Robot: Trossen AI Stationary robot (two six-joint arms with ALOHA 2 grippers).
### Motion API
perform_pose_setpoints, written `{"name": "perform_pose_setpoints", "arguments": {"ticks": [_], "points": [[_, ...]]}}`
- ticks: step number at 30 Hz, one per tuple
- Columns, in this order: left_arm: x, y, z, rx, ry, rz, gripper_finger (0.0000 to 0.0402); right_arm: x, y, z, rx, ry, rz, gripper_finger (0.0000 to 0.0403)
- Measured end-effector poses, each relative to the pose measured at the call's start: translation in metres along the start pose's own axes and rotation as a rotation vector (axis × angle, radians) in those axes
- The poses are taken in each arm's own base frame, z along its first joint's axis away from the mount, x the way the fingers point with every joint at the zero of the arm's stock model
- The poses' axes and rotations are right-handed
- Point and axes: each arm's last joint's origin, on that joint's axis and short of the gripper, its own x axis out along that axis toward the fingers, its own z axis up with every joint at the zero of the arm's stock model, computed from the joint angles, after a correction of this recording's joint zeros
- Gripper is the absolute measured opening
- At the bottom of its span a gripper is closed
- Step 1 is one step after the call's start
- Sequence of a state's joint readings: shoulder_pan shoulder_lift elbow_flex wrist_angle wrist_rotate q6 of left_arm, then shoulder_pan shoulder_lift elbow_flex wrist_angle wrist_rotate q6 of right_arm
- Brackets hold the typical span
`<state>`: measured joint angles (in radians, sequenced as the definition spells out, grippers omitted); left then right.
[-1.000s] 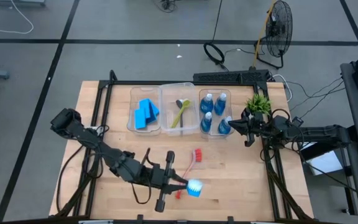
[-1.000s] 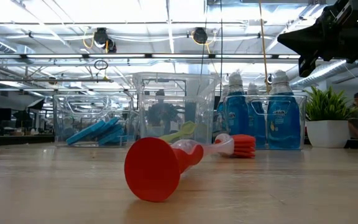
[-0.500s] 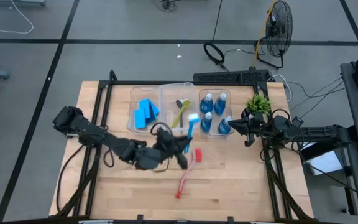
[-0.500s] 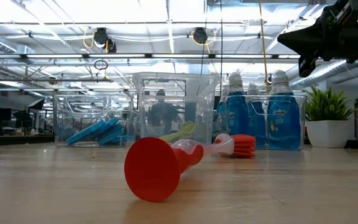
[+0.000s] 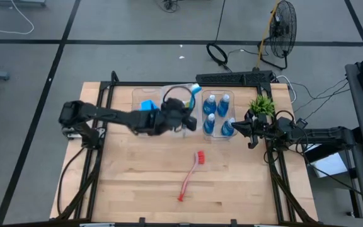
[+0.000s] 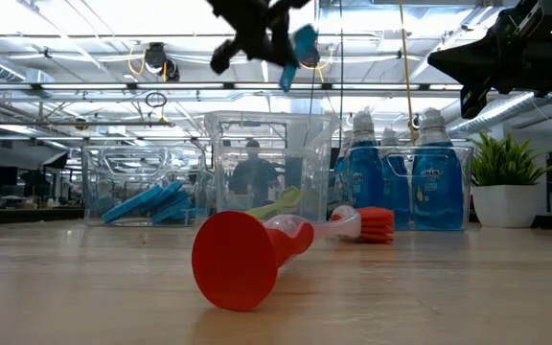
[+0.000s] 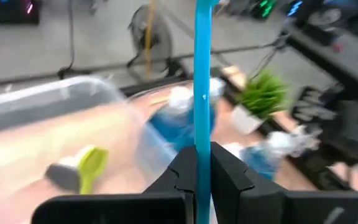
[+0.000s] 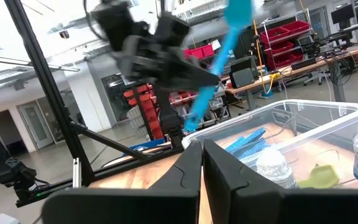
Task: Pick & Place Kitchen Sink Supplies
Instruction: Put the blue dishwashing brush into the white bin
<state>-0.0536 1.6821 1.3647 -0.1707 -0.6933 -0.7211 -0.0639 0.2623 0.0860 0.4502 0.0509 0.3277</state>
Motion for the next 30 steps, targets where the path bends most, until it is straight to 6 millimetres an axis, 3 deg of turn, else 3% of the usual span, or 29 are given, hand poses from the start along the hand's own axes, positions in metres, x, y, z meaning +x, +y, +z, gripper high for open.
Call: {"name": "perform_pose_setpoints", "arguments": {"ticks": [6, 13, 24, 30], "points": [[0.024, 0.035, 0.008, -0.082, 0.162, 0.074, 0.0019, 0.0, 0.0, 0.0, 0.0, -0.001, -0.004, 0.0004], [0.036, 0.065, 0.014, -0.115, 0.278, 0.168, 0.0019, 0.0, 0.0, 0.0, 0.0, -0.002, -0.005, 0.0004], [0.044, 0.076, 0.013, -0.12, 0.352, 0.182, 0.0019, 0.0, 0.0, -0.001, -0.001, 0.007, -0.008, 0.0004], [0.053, 0.078, 0.0, -0.109, 0.428, 0.189, 0.0019, 0.0, -0.001, -0.001, -0.001, 0.011, -0.009, 0.0004]]}}
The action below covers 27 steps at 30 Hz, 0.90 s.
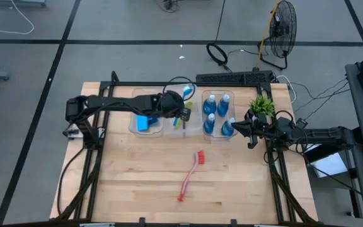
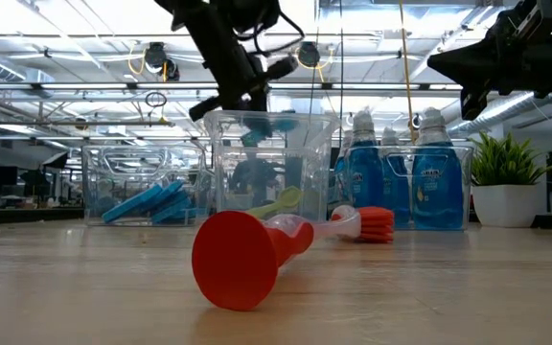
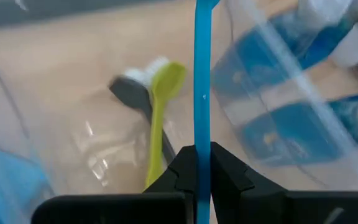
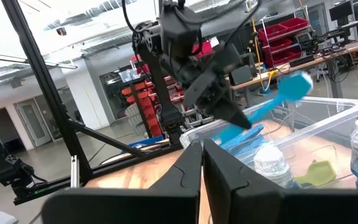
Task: Pick & Place Kitchen Sink Supplies
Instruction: Put the blue dishwashing brush into the white bin
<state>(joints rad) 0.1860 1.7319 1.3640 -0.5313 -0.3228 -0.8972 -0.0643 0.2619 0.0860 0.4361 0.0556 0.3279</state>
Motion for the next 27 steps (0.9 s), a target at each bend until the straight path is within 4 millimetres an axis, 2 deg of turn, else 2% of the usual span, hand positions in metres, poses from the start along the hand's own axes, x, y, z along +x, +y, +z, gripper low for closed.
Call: {"name": "perform_pose_setpoints", "arguments": {"ticks": [4, 11, 17, 27], "points": [[0.012, 0.0, -0.006, 0.01, 0.038, 0.008, 0.0019, 0.0, 0.0, 0.0, 0.0, 0.0, 0.0, 0.0004], [0.012, 0.002, -0.003, 0.052, 0.033, 0.019, 0.0019, 0.0, 0.0, 0.0, 0.0, 0.0, 0.0, 0.0004], [0.02, 0.007, -0.005, 0.1, 0.094, 0.026, 0.0019, 0.0, 0.0, 0.0, 0.0, 0.0, 0.0, 0.0004], [0.019, 0.011, -0.006, 0.163, 0.165, 0.02, 0.0019, 0.0, 0.0, 0.0, 0.0, 0.0, 0.0, 0.0004]]}}
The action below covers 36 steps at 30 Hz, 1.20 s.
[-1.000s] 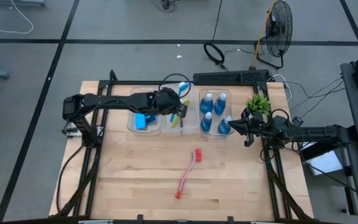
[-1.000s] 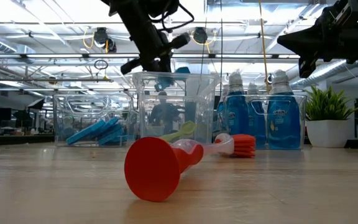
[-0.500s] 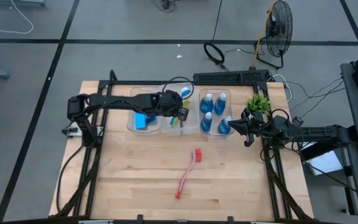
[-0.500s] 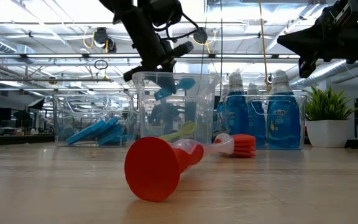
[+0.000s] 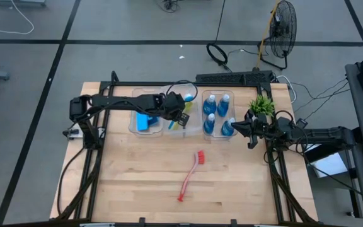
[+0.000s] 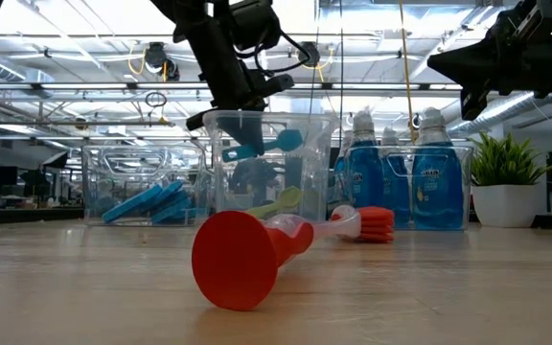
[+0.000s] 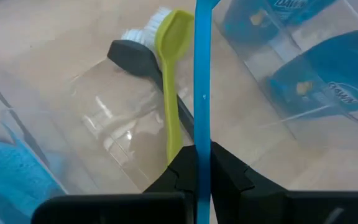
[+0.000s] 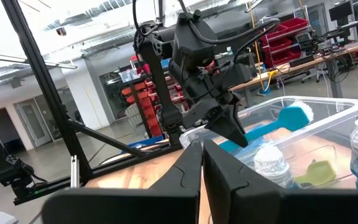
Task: Pick & Place Kitchen Sink Supplies
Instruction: Put the blue dishwashing brush into the white bin, then put the orange dishwashing brush into the white bin
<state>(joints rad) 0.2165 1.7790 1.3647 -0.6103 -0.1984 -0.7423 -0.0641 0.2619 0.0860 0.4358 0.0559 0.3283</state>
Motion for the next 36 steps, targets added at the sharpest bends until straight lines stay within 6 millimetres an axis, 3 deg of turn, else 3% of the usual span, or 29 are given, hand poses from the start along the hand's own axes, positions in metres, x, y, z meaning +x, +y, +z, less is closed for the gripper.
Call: {"name": "perform_pose_setpoints", "arguments": {"ticks": [11, 18, 27, 31, 36], "points": [[0.001, 0.004, 0.005, -0.02, 0.015, -0.033, 0.002, 0.0, 0.0, 0.0, 0.0, 0.0, 0.0, 0.0004], [0.001, 0.004, 0.006, -0.02, 0.005, -0.027, 0.0068, 0.0, 0.0, 0.0, 0.0, 0.0, 0.0, 0.0004], [0.001, 0.001, 0.01, -0.025, -0.034, -0.062, 0.0075, 0.0, 0.0, 0.0, 0.0, 0.0, 0.0, 0.0004], [-0.005, -0.003, 0.016, -0.01, -0.073, -0.105, 0.0075, 0.0, 0.0, 0.0, 0.0, 0.0, 0.0, 0.0004], [-0.026, -0.017, 0.029, 0.046, -0.114, -0.204, 0.0075, 0.0, 0.0, 0.0, 0.0, -0.001, 0.0, 0.0004]]}}
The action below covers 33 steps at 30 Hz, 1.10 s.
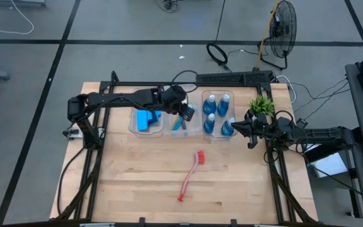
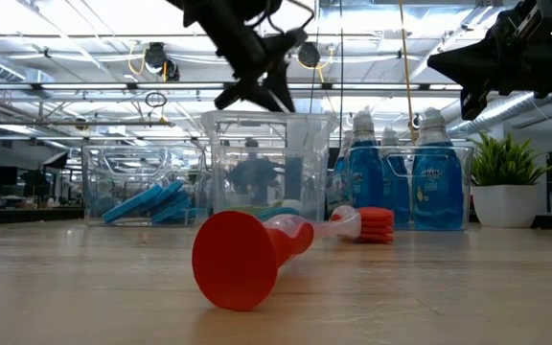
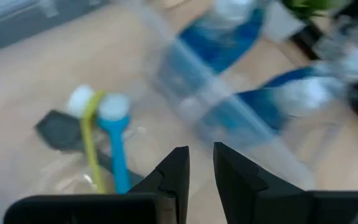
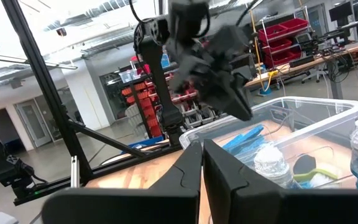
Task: Pick & Place Kitchen Sink Supplies
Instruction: Put the orange dishwashing brush into the white bin
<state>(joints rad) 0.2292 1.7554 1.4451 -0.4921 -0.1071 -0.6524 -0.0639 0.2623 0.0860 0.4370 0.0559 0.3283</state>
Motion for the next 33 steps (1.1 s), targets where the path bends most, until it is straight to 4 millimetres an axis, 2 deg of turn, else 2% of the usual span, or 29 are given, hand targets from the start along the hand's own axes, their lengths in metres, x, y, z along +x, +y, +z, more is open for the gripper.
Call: {"name": "perform_pose_setpoints", "arguments": {"ticks": [5, 8, 12, 18, 25, 29, 33], "points": [[-0.018, -0.032, 0.004, 0.052, -0.016, -0.112, 0.0076, 0.0, 0.0, 0.0, -0.003, 0.0, 0.0, 0.0004], [-0.026, -0.051, -0.005, 0.07, -0.013, -0.153, 0.0076, 0.0, 0.0, 0.0, -0.004, 0.0, 0.0, 0.0004], [-0.039, -0.076, -0.028, 0.085, 0.058, -0.18, 0.0076, 0.0, 0.0, 0.0, -0.003, 0.0, 0.0, 0.0004], [-0.058, -0.111, -0.073, 0.094, 0.114, -0.188, 0.0076, 0.0, 0.0, 0.0, -0.004, 0.0, 0.0, 0.0004], [-0.076, -0.137, -0.113, 0.104, 0.107, -0.199, 0.0076, 0.0, 0.0, 0.0, -0.003, 0.0, 0.0, 0.0004], [-0.077, -0.147, -0.132, 0.08, 0.102, -0.187, 0.0077, 0.0, 0.0, 0.0, -0.002, 0.001, 0.0, 0.0004], [-0.067, -0.159, -0.148, 0.061, 0.106, -0.221, 0.0077, 0.0, 0.0, 0.0, -0.001, 0.001, 0.0, 0.0004]]}}
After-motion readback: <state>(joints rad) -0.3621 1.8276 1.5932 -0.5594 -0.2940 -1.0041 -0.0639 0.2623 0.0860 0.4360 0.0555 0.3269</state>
